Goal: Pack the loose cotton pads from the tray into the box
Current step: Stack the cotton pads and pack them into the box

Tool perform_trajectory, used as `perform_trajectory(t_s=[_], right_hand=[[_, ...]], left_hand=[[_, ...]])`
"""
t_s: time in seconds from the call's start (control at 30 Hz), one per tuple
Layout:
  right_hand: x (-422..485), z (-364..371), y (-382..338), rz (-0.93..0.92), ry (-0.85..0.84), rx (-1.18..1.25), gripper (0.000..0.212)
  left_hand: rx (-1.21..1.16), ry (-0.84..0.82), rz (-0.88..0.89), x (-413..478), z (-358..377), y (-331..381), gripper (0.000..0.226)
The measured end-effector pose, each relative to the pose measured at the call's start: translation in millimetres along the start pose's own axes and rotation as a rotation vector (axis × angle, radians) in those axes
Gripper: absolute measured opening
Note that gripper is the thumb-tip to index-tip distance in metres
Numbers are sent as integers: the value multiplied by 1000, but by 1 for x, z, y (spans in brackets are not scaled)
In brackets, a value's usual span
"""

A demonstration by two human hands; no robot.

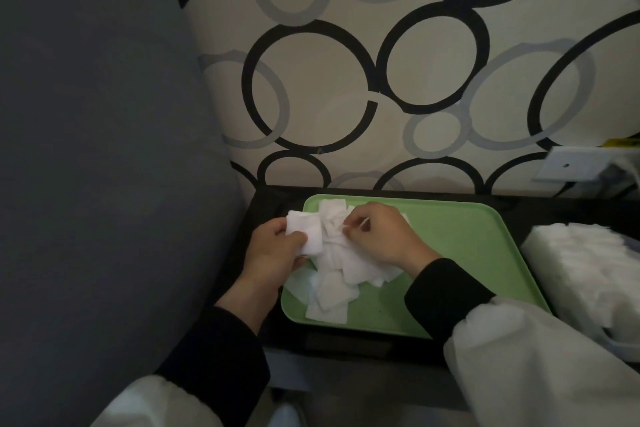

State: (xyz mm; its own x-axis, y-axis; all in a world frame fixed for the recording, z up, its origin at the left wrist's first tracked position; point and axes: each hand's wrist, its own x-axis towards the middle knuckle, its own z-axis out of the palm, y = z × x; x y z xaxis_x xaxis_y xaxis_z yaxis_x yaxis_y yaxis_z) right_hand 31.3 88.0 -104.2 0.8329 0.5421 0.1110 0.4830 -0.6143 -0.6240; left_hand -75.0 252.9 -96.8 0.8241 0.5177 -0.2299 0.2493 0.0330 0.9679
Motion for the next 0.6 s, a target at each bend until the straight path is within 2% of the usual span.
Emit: perform_trajectory(t_s=[0.13,0.27,0.4,0.5,0.6], right_hand=[[1,0,0,24,11,29,15],[1,-10,-7,46,132,132,11],[-4,-29,-11,112,215,416,10],[-12,-34,-7,201,138,562,10],[-23,-30,3,315,32,518,4]], left_hand=[[12,0,3,-1,-3,-1,26],[11,-2,3,-1,-6,0,25],[26,-26,16,-2,-2,1,24],[21,-67,23,-4,5,2,24],[17,-98,18,-5,13,3,27]])
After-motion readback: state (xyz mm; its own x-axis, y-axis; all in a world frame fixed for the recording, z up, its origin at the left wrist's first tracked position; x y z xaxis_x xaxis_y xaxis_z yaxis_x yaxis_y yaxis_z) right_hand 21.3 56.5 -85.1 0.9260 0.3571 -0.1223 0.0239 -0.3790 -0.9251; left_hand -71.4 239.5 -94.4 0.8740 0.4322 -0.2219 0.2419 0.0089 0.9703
